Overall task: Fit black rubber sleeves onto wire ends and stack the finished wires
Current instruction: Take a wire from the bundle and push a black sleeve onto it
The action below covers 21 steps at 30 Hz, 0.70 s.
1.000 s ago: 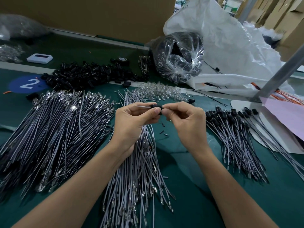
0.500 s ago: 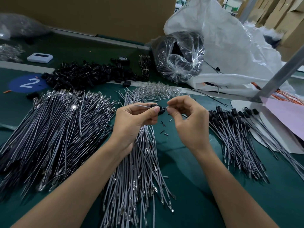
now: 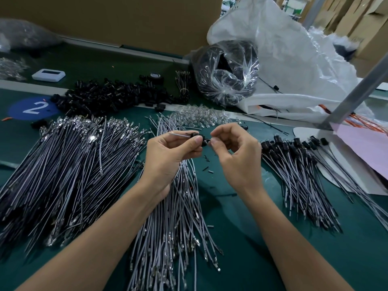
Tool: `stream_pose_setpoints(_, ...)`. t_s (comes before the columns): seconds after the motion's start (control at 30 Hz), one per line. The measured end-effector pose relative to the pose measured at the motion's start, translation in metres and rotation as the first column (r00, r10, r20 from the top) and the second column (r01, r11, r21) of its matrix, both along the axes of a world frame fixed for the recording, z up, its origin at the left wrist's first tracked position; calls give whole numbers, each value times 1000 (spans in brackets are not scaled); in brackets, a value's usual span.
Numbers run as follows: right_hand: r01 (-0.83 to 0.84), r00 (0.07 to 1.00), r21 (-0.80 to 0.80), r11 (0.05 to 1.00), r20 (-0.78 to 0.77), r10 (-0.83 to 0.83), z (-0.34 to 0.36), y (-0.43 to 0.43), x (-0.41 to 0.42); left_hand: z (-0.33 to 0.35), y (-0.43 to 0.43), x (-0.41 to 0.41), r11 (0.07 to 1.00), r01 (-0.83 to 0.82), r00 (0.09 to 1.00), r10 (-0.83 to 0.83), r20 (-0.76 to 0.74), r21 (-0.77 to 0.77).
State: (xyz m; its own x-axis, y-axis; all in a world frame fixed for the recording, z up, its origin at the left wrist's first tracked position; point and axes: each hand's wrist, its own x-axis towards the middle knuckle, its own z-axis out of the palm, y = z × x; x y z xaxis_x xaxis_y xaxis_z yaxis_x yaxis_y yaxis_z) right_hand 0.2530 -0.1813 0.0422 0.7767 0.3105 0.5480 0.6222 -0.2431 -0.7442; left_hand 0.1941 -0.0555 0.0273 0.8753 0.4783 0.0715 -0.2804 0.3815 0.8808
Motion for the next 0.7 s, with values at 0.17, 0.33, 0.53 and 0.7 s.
stream_pose_setpoints(0.17, 22, 988, -109, 994, 152, -5, -1, 1, -2, 0, 0, 0, 1000, 19, 1000, -19, 1, 4)
stream_pose_setpoints(0.33, 27, 989, -118, 993, 148, -9, 1, 0, 0, 0, -1, 0, 998, 58, 998, -57, 7, -23)
stream_pose_setpoints(0.53, 69, 957, -199, 978, 289, -9, 3, -4, 4, 1, 2, -2, 999, 34, 999, -33, 11, -17)
stream_pose_setpoints(0.7, 100, 963, -111, 989, 259, -68, 4, -5, 4, 2, 1, -2, 999, 39, 999, -39, -1, 27)
